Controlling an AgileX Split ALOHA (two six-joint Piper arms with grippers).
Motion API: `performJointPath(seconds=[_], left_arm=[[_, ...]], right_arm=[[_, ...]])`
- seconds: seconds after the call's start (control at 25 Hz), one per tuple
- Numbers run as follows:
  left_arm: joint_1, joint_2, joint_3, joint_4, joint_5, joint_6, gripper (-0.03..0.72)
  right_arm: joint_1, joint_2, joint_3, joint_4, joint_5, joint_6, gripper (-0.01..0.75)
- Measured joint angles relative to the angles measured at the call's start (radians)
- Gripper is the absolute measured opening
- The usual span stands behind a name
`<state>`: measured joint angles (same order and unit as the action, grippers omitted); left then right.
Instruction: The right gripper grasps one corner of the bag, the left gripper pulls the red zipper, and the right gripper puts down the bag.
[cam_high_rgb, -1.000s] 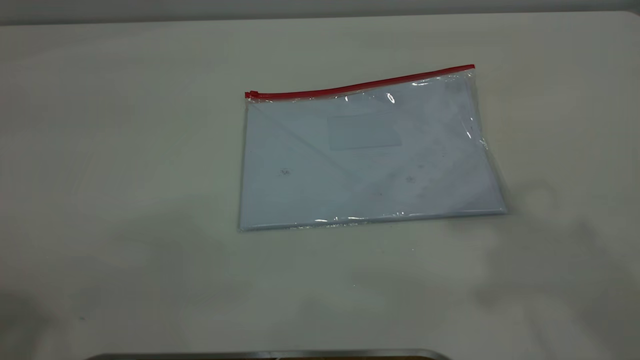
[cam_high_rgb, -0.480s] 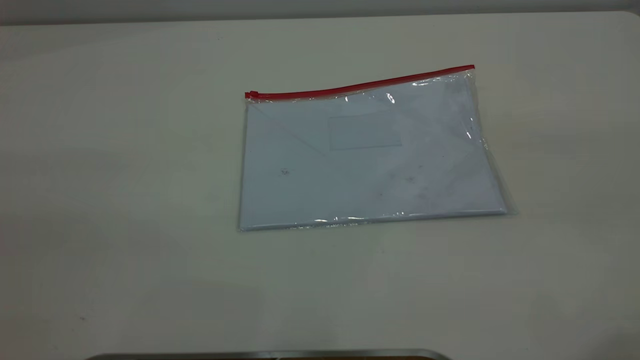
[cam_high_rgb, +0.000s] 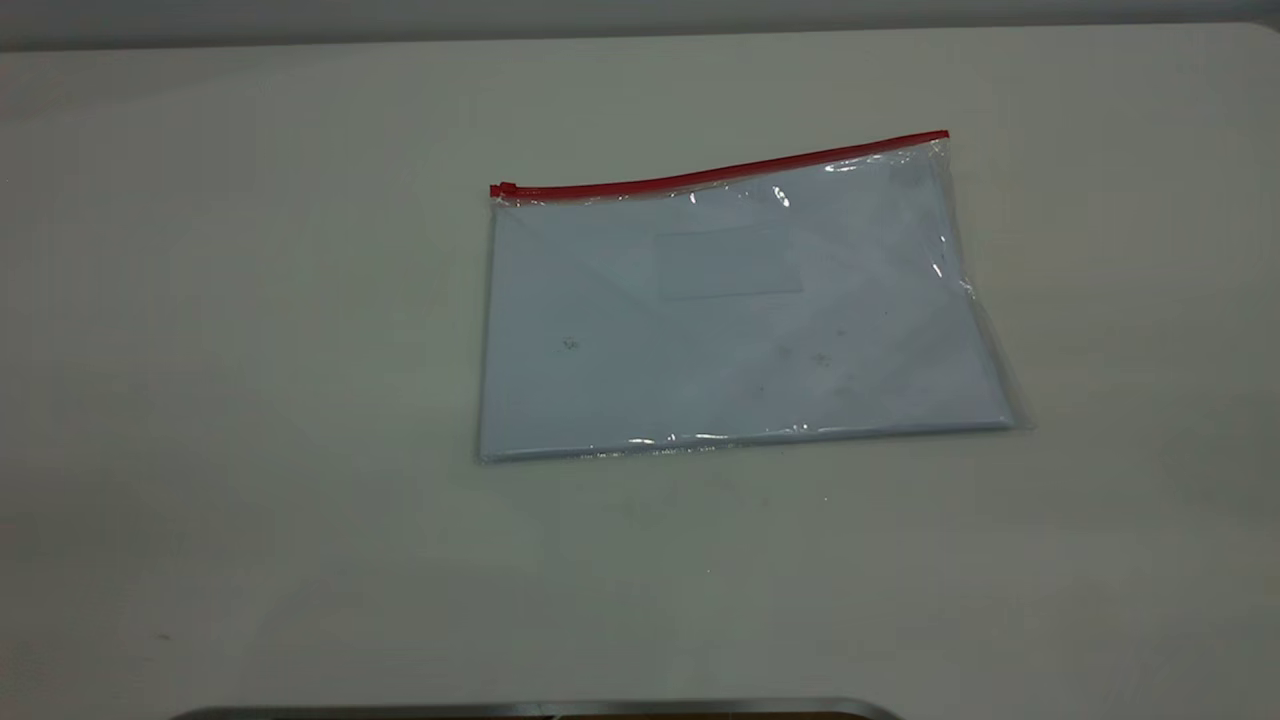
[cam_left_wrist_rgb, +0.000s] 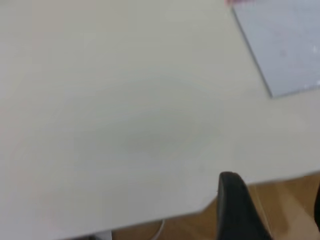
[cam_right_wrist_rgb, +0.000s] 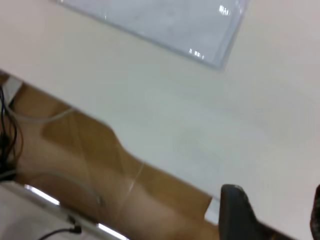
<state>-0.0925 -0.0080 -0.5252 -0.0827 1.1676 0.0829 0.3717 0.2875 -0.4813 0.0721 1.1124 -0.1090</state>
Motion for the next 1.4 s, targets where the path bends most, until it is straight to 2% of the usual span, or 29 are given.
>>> performJointPath(seconds=[0.32,0.44,0.56,0.68,1.4], left_arm=[[0.0,-0.012,0.0,0.0,0.0,0.0,0.44],[0.015,-0.012,0.0,0.0,0.0,0.001,0.44],[0.063,-0.013,0.0,-0.001,0.0,0.001,0.44],[0.103,-0.013,0.0,-0.001,0.0,0.001,0.44],[0.109,-0.013,0.0,-0.001,0.0,0.001,0.44]], right_arm=[[-0.009,-0.084,0.001,0.002,0.002,0.0,0.395],[-0.118,-0.135,0.001,0.011,0.004,0.0,0.395],[-0.246,-0.235,0.001,0.014,0.005,0.0,0.395],[-0.312,-0.303,0.001,0.018,0.014,0.0,0.395],[-0.324,-0.303,0.001,0.026,0.016,0.0,0.395]])
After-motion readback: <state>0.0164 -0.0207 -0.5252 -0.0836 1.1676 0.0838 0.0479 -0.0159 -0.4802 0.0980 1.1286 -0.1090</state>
